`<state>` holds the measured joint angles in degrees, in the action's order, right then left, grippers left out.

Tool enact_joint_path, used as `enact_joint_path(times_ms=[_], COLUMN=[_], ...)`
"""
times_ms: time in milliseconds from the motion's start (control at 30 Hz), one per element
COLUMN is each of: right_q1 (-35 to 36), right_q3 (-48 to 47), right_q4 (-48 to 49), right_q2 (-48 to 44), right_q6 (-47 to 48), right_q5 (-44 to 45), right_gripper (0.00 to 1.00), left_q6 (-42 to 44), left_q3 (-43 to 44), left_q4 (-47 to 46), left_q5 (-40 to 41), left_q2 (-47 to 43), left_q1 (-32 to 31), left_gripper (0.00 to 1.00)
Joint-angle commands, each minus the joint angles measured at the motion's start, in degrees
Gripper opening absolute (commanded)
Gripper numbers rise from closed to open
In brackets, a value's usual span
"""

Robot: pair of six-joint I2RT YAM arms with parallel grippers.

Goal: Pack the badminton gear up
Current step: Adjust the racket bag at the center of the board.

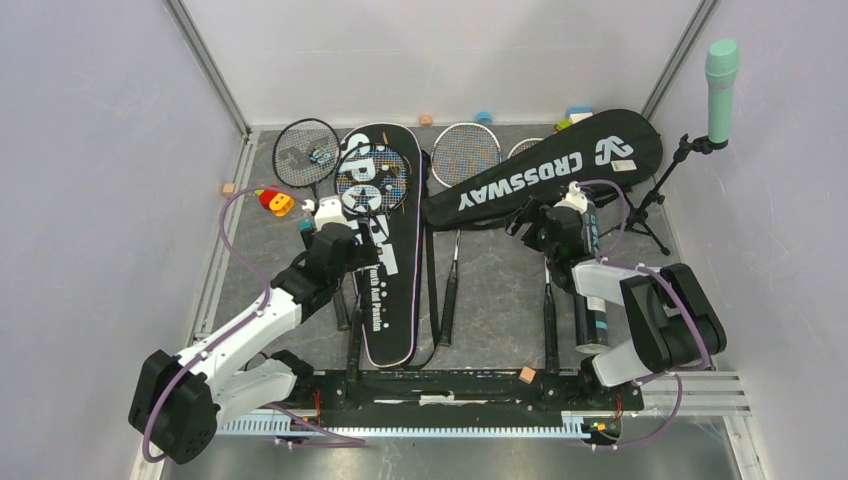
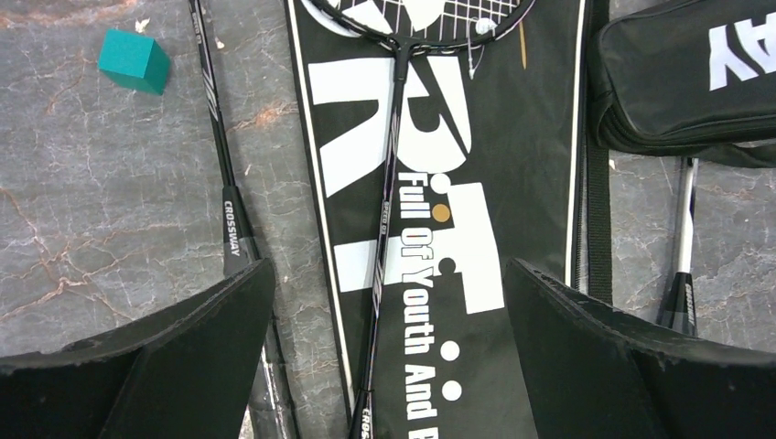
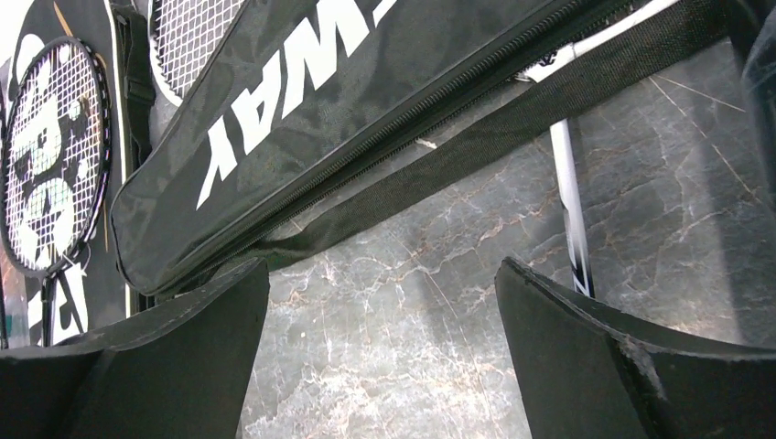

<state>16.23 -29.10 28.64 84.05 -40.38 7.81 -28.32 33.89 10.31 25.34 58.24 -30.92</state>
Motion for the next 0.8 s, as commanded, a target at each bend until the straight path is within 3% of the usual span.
enact_joint_path(times_ms=[0, 167, 500, 767], right_q1=[0.56, 0.80, 1.71, 4.31], right_q3=[-4.26, -5.78, -13.70, -16.38], right_q4=[2.31, 2.86, 6.24, 5.06], right_q2=[2.78, 6.25, 19.76, 24.23], right_q6=[-3.19, -5.10, -19.50, -26.13], right_q5=[3.02, 5.20, 15.33, 28.42], right_gripper=[0.98, 0.98, 0.97, 0.70], left_q6=[-2.78, -3.11, -3.34, -3.89], left_q3=[-0.82, -1.30, -1.13, -1.37], left_q4=[-0.77, -0.94, -1.25, -0.55], left_q5=[1.68, 1.67, 0.32, 0.23], left_q2=[-0.95, -0.41, -0.69, -0.85], left_q1=[0.50, 1.24, 1.56, 1.68], left_gripper=[1.00, 1.00, 1.00, 1.00])
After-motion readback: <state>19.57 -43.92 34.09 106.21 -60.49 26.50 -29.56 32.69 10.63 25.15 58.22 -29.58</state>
